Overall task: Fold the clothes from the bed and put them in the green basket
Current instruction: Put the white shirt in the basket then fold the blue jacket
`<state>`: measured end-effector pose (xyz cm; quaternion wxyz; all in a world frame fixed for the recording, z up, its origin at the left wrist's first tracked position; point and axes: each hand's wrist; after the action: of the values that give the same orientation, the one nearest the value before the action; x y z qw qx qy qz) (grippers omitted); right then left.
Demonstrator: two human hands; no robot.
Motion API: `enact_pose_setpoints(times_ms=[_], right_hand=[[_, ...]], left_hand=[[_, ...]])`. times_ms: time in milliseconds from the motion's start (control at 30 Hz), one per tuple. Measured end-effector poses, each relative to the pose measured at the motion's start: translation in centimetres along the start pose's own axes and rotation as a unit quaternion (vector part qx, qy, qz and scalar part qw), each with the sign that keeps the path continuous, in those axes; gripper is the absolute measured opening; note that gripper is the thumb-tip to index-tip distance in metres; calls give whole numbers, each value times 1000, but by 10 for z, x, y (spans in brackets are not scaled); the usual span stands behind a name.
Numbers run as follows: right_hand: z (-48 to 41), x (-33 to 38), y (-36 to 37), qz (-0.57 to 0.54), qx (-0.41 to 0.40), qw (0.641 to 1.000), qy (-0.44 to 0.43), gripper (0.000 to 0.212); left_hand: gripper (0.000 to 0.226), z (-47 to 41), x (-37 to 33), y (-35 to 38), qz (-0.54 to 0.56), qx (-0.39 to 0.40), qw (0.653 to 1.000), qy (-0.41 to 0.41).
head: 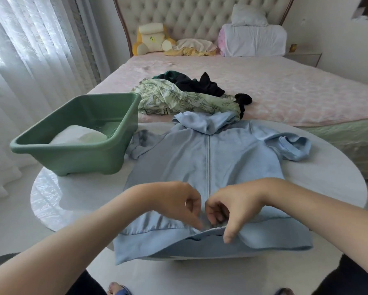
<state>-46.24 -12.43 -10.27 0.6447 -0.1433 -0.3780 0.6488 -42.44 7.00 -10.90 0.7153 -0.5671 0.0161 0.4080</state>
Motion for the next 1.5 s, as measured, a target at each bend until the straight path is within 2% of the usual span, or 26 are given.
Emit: enact_pose_setpoints(times_ms=[100,167,233,300,333,433,500,567,633,700,767,867,933,1167,1267,1400,1500], right_hand=[[14,-17,4,93,-33,994,48,36],[21,-27,13,116,-58,990,63,28],[28,-39,19,90,-100,989,59,20],[36,-51,22,51,-116,990,64,19],[40,-58,24,27,-92,993,66,19],[48,-73,33,-41,61,996,51,19],[52,-76,34,-107,95,989,39,12],[52,-79,25,-167,5,986,17,8],[45,-85,13,-199,-137,970,18,15],[32,-93,3,-172,-263,948,44,12],[14,-100,-4,-111,-315,941,56,18],[-12,-102,-21,-94,-315,942,65,40],[-29,-100,-38,-105,-331,935,75,46],[-95,-108,-101,-72,-408,905,95,47],[-126,-118,-120,-47,-421,899,109,53],[-164,-134,-135,13,-411,905,110,67],[-184,-143,-142,77,-446,882,134,46]], left_hand=[[48,-20,-23,10,-2,11,1000,9],[51,-29,-38,14,-48,25,998,21],[39,-37,-51,19,-116,37,991,47],[18,-43,-61,22,-129,47,988,72],[12,-46,-64,23,-104,61,989,81],[6,-53,-76,23,24,153,984,92],[13,-58,-79,19,95,188,974,85],[16,-67,-72,11,124,130,979,93],[17,-80,-56,3,111,-17,989,94],[13,-94,-35,-5,71,-177,977,93],[9,-105,-13,-12,36,-262,960,87],[34,-120,18,-26,-33,-264,963,46],[40,-128,35,-40,-57,-277,959,23],[58,-161,82,-87,-143,-299,943,-26],[70,-180,103,-102,-229,-260,937,-37],[66,-199,125,-116,-318,-216,920,-72],[50,-208,140,-124,-320,-254,910,-77]])
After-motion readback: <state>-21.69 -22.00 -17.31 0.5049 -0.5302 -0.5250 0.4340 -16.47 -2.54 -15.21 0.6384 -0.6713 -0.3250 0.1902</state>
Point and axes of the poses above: each hand's wrist, its own z-axis away from the middle knuckle, its own y-axis out of the palm, x = y × z, and after that the axes turned 12 degrees about y, right-handed
